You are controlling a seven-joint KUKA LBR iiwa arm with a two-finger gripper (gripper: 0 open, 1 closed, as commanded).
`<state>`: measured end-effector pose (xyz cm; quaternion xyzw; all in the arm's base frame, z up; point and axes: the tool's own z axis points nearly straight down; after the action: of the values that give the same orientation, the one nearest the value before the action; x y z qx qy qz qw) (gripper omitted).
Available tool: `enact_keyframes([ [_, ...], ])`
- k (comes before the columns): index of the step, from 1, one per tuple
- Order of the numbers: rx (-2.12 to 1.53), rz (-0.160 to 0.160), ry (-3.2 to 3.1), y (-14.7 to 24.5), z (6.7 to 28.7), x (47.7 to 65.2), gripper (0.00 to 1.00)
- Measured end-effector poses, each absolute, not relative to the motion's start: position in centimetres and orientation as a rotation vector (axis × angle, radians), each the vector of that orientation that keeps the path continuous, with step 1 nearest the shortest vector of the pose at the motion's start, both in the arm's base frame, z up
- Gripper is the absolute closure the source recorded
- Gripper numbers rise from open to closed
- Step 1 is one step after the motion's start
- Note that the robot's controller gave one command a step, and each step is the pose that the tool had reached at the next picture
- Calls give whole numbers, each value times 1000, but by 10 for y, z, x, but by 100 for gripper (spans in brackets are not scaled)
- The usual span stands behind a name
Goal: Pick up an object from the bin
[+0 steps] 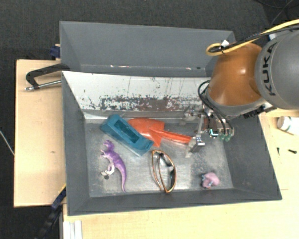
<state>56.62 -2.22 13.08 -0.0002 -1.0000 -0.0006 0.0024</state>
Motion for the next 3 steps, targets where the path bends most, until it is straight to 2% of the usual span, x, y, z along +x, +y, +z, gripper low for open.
enact_keyframes([
  [1, 0, -1, -3144, -22, 135, 568, 0],
  [2, -223, -2, -3142, -21, 99, 585, 0],
  [3, -125, -1, -3142, -18, 74, 595, 0],
])
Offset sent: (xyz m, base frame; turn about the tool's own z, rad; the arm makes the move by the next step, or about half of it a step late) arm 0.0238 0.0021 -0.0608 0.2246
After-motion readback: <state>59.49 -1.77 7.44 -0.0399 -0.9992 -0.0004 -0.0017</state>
